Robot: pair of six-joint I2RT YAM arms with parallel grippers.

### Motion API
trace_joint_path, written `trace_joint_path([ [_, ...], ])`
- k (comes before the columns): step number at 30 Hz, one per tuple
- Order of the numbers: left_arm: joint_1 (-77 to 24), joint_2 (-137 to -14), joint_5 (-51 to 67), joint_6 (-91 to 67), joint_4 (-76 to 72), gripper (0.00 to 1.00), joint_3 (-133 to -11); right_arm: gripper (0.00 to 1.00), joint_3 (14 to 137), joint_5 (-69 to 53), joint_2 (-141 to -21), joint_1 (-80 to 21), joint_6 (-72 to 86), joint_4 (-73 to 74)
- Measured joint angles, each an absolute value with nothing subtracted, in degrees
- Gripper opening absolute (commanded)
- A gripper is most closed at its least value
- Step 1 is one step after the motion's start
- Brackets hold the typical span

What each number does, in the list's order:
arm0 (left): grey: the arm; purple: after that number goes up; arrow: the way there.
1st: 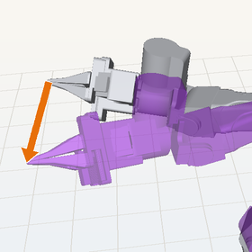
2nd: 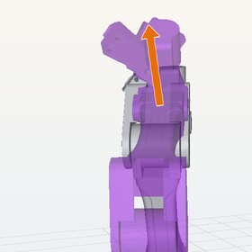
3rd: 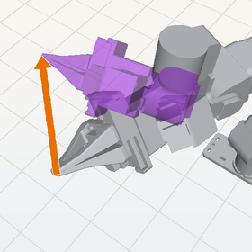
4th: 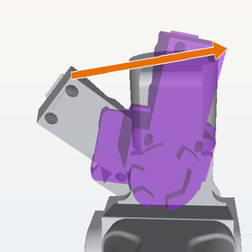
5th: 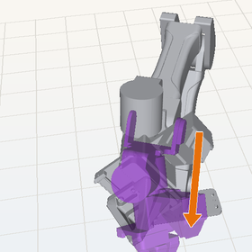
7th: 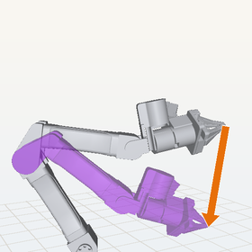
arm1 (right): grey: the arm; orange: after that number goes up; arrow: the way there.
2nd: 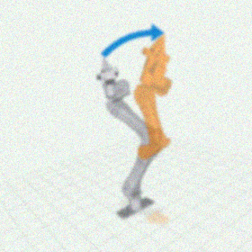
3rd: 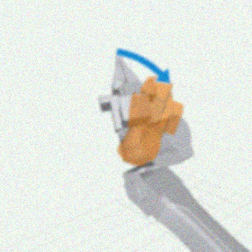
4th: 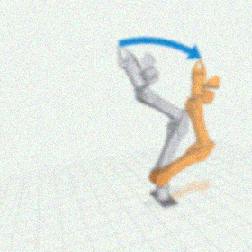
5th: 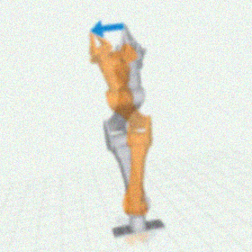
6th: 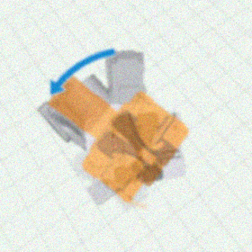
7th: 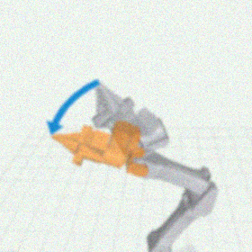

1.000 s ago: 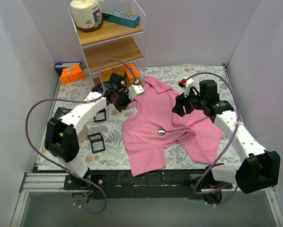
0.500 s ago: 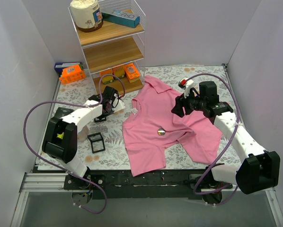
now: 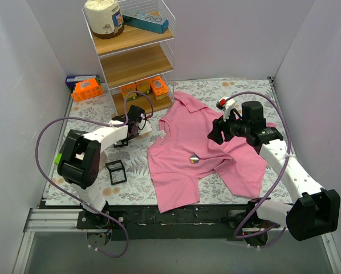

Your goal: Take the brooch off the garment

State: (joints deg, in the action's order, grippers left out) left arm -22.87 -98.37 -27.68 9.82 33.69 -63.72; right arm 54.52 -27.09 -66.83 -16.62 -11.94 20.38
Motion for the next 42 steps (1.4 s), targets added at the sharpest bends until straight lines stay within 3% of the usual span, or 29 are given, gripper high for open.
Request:
trace_joint_path([
  [28, -22.6, -103.7, -29.3, 9.1, 31.0, 0.00, -64.7, 0.65, 54.5, -26.2, -68.0, -16.6, -12.4, 20.4],
  [33, -22.6, -103.7, -29.1, 7.9, 32.0, 0.24, -65.5, 0.65, 54.5, -26.3, -68.2, -16.6, -12.4, 20.4],
  [42, -22.6, -103.7, -27.9, 5.1, 33.8, 0.27, -66.2, 0.65, 54.5, -26.3, -68.4, -16.6, -12.4, 20.4],
])
